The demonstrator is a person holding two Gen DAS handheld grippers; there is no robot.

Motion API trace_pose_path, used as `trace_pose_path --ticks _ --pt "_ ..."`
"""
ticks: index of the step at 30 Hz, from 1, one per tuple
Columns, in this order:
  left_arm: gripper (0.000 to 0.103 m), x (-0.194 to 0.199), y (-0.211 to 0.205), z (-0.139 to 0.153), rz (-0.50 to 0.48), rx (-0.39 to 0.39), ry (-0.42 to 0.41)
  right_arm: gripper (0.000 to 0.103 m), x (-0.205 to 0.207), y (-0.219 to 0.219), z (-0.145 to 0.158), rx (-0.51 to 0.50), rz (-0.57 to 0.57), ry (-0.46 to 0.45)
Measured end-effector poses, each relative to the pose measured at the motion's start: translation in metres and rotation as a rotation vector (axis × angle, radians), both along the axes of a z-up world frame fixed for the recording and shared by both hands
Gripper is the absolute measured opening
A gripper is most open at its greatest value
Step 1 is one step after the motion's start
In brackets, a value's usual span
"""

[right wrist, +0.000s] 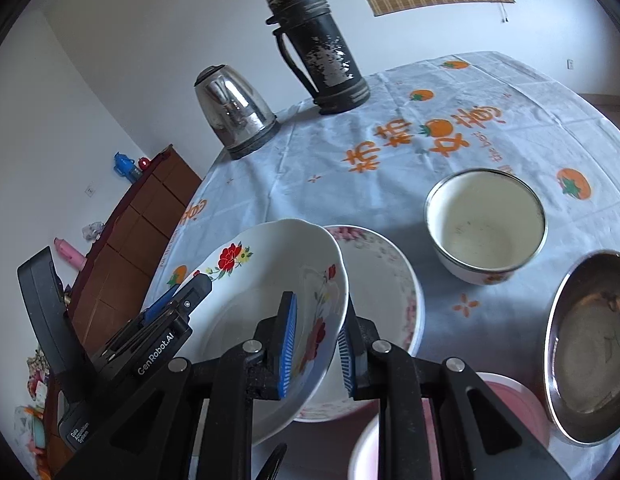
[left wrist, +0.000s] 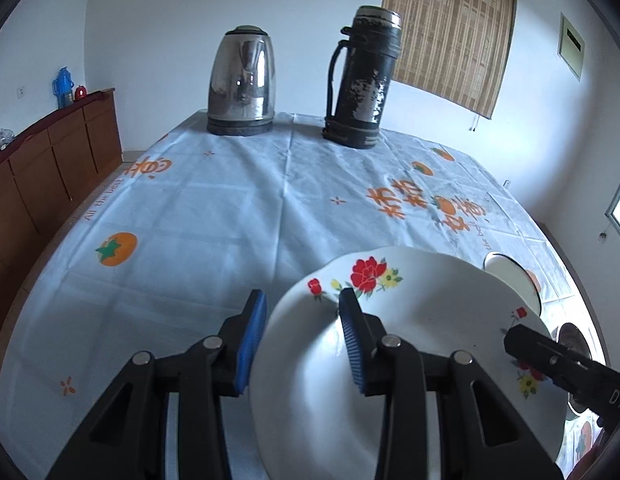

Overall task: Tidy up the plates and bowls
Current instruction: 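Carry the red-flower plate with the right gripper over the plate stack, then lower the red-flower plate onto the stack and open the right gripper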

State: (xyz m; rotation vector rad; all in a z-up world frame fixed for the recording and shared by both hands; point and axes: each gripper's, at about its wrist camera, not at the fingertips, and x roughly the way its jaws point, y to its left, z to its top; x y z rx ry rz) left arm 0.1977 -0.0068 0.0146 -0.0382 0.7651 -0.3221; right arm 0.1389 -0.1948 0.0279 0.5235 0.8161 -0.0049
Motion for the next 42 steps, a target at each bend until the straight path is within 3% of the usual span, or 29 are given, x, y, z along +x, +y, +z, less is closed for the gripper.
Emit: trace_pose_path --ticks 12,19,25,30,35,40,42 --pt "0.036 0.006 -0.023 -0.021 0.001 0.060 0.023 0.022 0.000 -0.017 -0.035 0.018 -0.010 0.070" --pt "0.036 0.011 -0.026 -0.032 0.007 0.083 0.040 0.022 0.003 -0.015 -0.040 -0.014 -0.003 0.069" --pt "0.035 0.003 -0.036 -0.030 0.004 0.145 -0.023 0.022 0.006 -0.008 -0.038 -0.084 0.001 0.071" --pt "0.037 0.006 -0.029 -0.029 0.017 0.120 -0.035 0.023 0.021 -0.002 -0.040 -0.129 -0.005 0.137" --pt "0.045 0.010 -0.027 -0.034 0.012 0.106 0.004 0.038 0.031 0.004 -0.038 -0.165 -0.004 0.167" --pt "0.045 0.009 -0.026 -0.033 0.014 0.101 -0.001 0.039 0.030 -0.002 -0.039 -0.111 -0.019 0.168" --pt "0.050 0.008 -0.026 -0.032 0.015 0.102 -0.004 0.039 0.029 -0.005 -0.039 -0.086 -0.021 0.165"
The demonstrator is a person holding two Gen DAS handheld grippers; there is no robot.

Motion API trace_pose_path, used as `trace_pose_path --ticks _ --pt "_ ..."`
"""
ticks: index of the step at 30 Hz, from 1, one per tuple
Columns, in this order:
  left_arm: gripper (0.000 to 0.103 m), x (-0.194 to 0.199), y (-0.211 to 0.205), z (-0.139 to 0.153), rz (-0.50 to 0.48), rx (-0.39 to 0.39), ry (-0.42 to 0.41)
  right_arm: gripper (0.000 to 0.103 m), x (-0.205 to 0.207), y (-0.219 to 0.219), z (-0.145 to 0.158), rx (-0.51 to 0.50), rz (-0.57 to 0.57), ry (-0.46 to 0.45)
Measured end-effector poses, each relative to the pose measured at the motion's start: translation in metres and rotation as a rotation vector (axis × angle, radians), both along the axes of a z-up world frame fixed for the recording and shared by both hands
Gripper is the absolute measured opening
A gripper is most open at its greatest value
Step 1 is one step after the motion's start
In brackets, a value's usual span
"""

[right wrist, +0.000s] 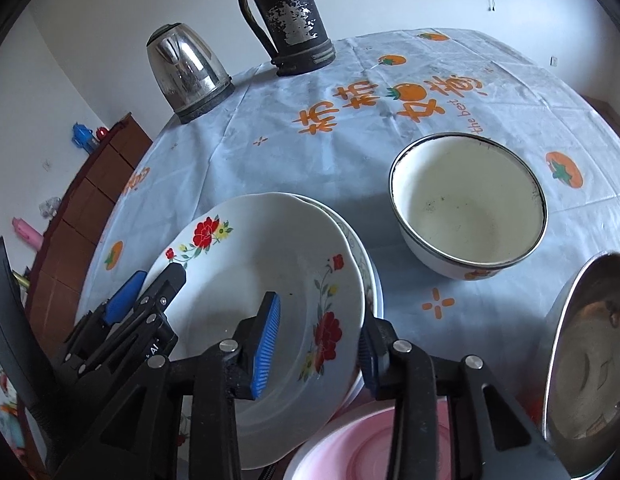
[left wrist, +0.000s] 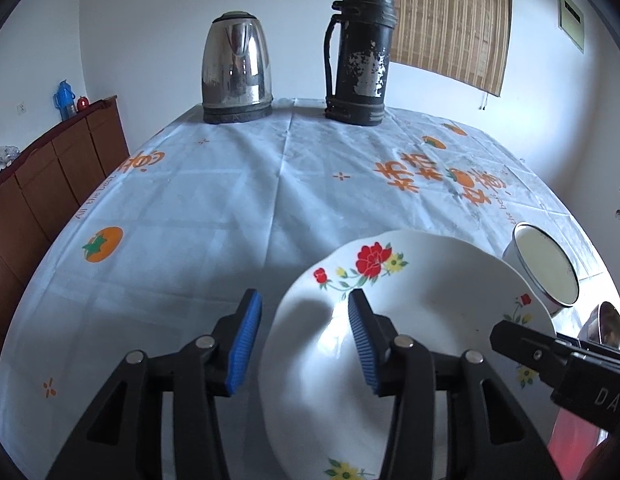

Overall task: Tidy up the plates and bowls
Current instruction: 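Lower the red-flower plate onto the stack and open the right gripper, then withdraw the right gripper from the plate stack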

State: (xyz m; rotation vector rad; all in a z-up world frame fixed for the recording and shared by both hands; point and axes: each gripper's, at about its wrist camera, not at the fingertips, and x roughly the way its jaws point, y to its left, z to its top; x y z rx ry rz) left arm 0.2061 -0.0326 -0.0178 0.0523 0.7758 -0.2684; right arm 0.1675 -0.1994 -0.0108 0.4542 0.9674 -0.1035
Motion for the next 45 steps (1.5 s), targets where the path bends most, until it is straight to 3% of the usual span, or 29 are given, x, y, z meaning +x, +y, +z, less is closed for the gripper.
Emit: trace_pose_path --ticks 10,16,19,22,28,31,33,40,45 --pt "0.052 0.000 0.001 0.000 0.012 0.014 -0.013 0.041 -0.009 -0.006 0.009 0.036 -0.026 -0.037" --pt "0.052 0.000 0.000 -0.001 0.014 0.026 -0.014 0.048 -0.004 0.006 0.013 -0.047 0.020 -0.014" --pt "0.052 0.001 0.000 -0.004 0.016 0.034 -0.009 0.049 -0.003 0.005 0.015 -0.064 0.017 0.008" --pt "0.052 0.000 -0.002 -0.005 0.014 0.046 -0.012 0.057 -0.005 0.001 0.014 -0.059 0.004 0.022" --pt "0.052 0.000 -0.002 -0.004 0.013 0.049 -0.016 0.057 -0.003 0.004 0.019 -0.155 -0.002 0.012" --pt "0.055 -0.002 -0.001 -0.002 0.009 0.035 -0.028 0.057 -0.007 0.006 0.028 -0.179 -0.012 -0.042" --pt "0.069 -0.005 -0.001 0.001 0.018 0.033 -0.053 0.057 -0.015 0.006 0.037 -0.172 -0.018 -0.110" --pt "0.071 -0.015 -0.002 0.011 0.013 0.048 -0.126 0.057 -0.050 0.007 0.052 -0.168 -0.058 -0.250" --pt "0.081 -0.021 0.001 0.012 0.034 0.060 -0.152 0.058 -0.072 0.009 0.054 -0.207 -0.085 -0.306"
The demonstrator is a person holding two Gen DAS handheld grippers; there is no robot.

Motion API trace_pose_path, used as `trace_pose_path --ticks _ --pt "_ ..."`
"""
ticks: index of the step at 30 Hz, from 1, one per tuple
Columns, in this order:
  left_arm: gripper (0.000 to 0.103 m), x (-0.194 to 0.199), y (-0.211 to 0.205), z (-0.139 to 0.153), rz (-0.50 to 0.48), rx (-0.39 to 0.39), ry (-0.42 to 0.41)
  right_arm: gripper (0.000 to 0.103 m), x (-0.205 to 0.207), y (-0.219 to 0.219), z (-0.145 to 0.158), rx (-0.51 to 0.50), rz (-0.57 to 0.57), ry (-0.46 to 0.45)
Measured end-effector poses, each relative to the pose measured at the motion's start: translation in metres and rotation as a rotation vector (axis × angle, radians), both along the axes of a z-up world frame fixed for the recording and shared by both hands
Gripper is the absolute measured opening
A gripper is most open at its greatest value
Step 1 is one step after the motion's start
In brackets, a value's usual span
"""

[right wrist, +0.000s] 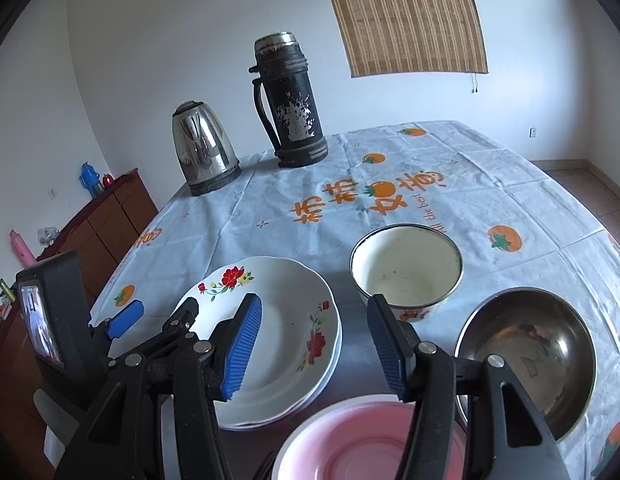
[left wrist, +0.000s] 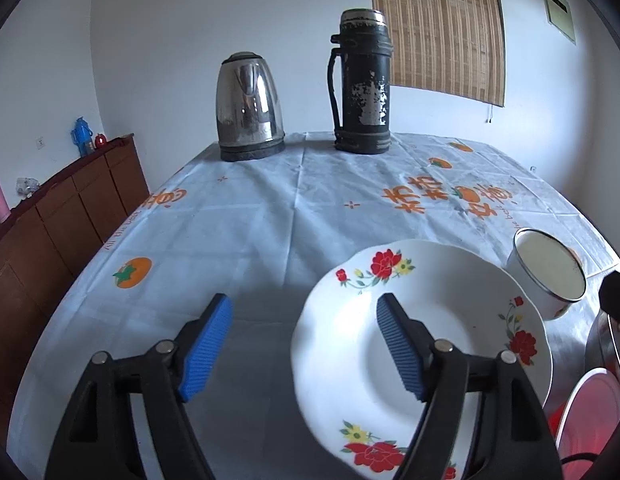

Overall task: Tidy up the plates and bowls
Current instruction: 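Withdraw the right gripper from the plate stack, then move both grippers to the rim of the pink plastic basin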

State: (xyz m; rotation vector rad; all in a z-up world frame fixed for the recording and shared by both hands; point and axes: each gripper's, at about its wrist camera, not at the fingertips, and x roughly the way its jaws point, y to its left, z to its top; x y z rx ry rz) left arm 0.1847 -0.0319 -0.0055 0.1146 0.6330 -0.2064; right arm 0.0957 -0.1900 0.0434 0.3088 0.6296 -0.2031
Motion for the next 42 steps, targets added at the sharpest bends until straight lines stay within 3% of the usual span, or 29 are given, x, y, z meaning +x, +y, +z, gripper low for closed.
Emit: trace_pose_path --ticks 15,23,28,42 --pt "0.100 -0.045 0.009 0.000 0.088 -0.011 -0.051 0.058 -0.042 -0.006 -0.005 -0.005 -0.002 -0.036" --pt "0.100 -0.068 0.013 -0.007 0.099 -0.054 -0.004 0.058 -0.070 -0.012 -0.008 -0.019 -0.001 -0.052" --pt "0.100 -0.083 0.011 -0.007 0.107 -0.030 -0.014 0.058 -0.090 -0.024 -0.010 -0.012 -0.017 -0.055" --pt "0.100 -0.113 0.002 -0.004 0.052 -0.076 0.046 0.058 -0.147 -0.066 -0.016 0.023 -0.113 -0.062"
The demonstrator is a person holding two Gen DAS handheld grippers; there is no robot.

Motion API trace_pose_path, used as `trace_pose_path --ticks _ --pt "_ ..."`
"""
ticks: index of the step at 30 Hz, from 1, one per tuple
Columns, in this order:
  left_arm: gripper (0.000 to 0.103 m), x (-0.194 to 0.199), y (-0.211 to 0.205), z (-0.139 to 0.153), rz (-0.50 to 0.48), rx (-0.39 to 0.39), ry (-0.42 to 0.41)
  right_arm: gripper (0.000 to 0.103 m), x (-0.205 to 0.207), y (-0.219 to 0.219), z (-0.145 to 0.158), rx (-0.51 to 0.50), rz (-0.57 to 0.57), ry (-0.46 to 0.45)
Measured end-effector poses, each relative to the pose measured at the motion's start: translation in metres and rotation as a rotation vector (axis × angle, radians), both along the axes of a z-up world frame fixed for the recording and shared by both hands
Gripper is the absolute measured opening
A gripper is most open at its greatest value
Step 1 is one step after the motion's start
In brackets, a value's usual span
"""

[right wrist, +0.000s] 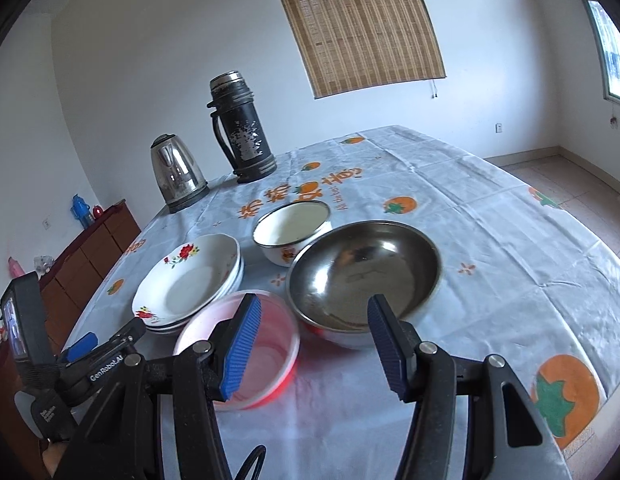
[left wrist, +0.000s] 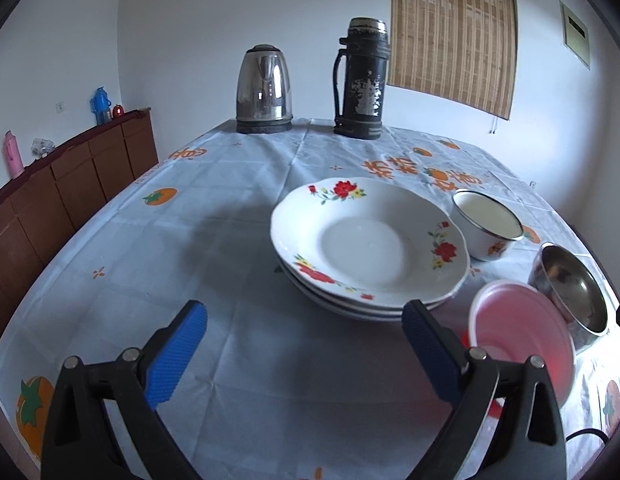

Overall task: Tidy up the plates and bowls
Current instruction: 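Move both grippers to the rim of the pink plastic basin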

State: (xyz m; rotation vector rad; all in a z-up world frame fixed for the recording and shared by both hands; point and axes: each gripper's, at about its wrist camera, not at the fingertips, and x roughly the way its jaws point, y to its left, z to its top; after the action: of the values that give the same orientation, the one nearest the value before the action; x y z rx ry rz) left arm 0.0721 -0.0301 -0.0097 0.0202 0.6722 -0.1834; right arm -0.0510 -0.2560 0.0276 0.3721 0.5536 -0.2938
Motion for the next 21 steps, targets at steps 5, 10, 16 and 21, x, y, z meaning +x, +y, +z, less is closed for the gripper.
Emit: trace_pose_path --ticks 5,10,16,21 --pt "0.100 -0.013 -0.011 0.001 -0.030 0.015 -0.005 0.058 -0.014 -0.016 -0.006 0.020 -0.034 0.006" --pt "0.100 -0.023 -0.021 0.002 -0.060 0.038 -0.020 0.058 -0.027 -0.025 -0.012 0.007 -0.054 0.016" --pt "0.100 -0.025 -0.027 0.002 -0.081 0.033 -0.012 0.058 -0.035 -0.028 -0.016 0.007 -0.049 0.015" --pt "0.100 -0.023 -0.030 0.004 -0.122 -0.003 0.013 0.058 -0.036 -0.013 -0.017 0.034 0.025 -0.041"
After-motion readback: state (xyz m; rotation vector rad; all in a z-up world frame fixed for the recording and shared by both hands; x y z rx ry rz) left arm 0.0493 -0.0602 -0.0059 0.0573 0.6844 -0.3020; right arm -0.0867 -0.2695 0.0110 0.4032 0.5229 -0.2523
